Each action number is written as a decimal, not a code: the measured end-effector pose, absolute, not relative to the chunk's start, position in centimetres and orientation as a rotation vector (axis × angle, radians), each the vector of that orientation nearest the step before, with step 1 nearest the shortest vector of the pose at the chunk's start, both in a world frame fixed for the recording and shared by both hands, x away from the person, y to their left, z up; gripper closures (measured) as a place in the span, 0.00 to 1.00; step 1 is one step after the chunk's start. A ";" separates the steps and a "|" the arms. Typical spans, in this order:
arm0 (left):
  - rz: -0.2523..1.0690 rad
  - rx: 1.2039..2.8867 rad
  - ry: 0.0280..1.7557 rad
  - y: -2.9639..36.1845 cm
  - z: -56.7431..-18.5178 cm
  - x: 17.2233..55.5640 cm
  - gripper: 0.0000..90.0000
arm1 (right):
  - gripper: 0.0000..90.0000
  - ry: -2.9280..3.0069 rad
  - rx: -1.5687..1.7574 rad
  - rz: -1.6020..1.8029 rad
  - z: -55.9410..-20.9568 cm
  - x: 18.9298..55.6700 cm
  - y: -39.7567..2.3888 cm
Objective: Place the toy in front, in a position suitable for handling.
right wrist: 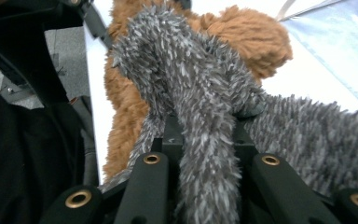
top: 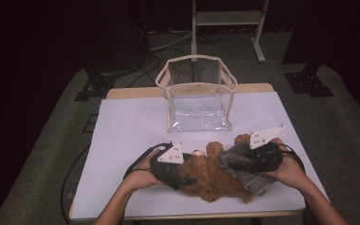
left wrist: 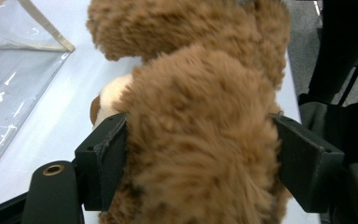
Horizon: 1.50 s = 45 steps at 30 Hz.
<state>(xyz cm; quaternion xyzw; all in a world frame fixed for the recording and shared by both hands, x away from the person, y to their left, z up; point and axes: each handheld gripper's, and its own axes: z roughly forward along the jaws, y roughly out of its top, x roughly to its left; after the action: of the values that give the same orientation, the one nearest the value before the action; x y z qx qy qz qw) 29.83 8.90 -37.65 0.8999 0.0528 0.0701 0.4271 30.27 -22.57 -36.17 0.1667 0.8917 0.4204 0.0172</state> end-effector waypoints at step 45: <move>0.135 2.261 0.115 8.5 -38.0 29.2 0.47 | 0.81 2.672 0.638 1.323 -34.8 32.3 -28.8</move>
<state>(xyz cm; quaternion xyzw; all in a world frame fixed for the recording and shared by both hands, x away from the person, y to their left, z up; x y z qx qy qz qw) 29.20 8.48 -37.97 0.9034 0.0457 0.0541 0.4229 32.30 -28.76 -34.80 0.2089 0.8754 0.4334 0.0463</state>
